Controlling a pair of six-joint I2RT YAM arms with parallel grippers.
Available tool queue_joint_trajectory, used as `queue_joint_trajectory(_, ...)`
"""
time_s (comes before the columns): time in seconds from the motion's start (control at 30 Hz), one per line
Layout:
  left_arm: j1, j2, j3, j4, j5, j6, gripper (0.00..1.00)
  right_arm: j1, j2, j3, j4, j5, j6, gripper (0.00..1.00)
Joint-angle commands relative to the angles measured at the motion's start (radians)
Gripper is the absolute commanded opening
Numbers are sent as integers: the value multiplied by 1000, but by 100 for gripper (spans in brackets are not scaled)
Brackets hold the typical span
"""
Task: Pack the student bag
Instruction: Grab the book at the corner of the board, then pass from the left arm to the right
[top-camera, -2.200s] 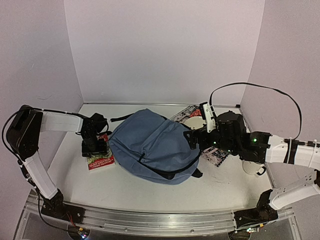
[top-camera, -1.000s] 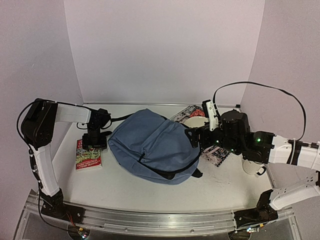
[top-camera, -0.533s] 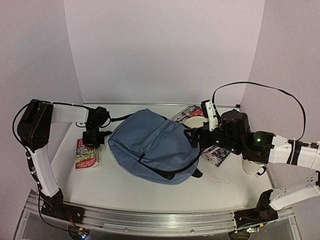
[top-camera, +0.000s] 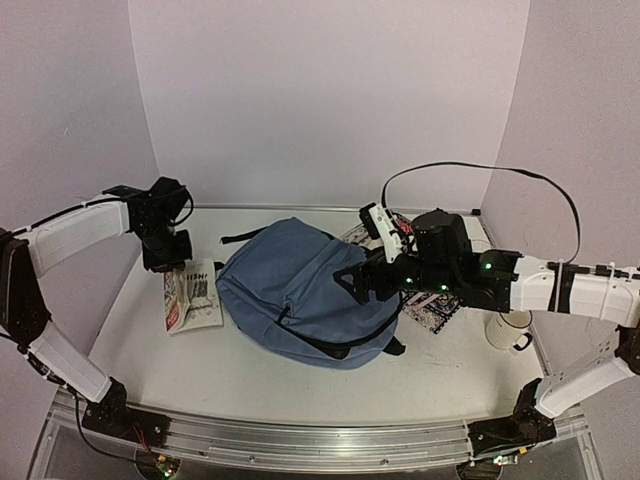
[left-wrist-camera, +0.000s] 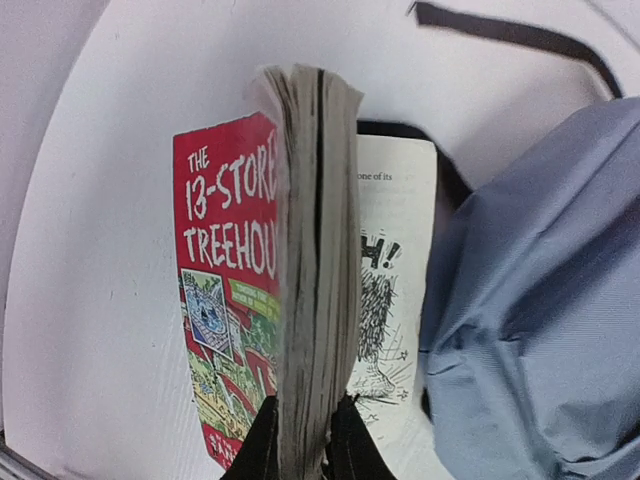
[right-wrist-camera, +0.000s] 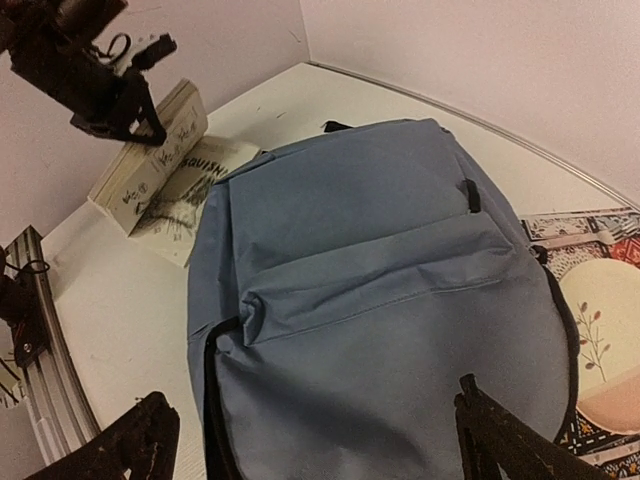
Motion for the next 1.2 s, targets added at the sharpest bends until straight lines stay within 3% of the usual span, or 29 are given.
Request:
queue_joint_trajectory(0.0, 4, -133, 161, -42, -10, -40, 0, 18, 50, 82, 52, -89, -21, 96)
queue_joint_trajectory(0.47, 8, -255, 456, -51, 74, -131, 0, 65, 188, 87, 369, -218, 34, 97)
queue_joint_trajectory(0.57, 7, -261, 428, 2, 167, -173, 0, 83, 221, 81, 481, -216, 32, 98)
queue_joint_trajectory(0.73, 3, -300, 248, 220, 358, -287, 0, 110, 302, 99, 624, -192, -24, 98)
queue_joint_trajectory(0.9, -14, -325, 162, 336, 395, -360, 0, 126, 389, 140, 729, -168, -66, 98)
queue_joint_trajectory(1.17, -54, -331, 92, 467, 457, -453, 0, 144, 525, 284, 754, -143, -139, 98)
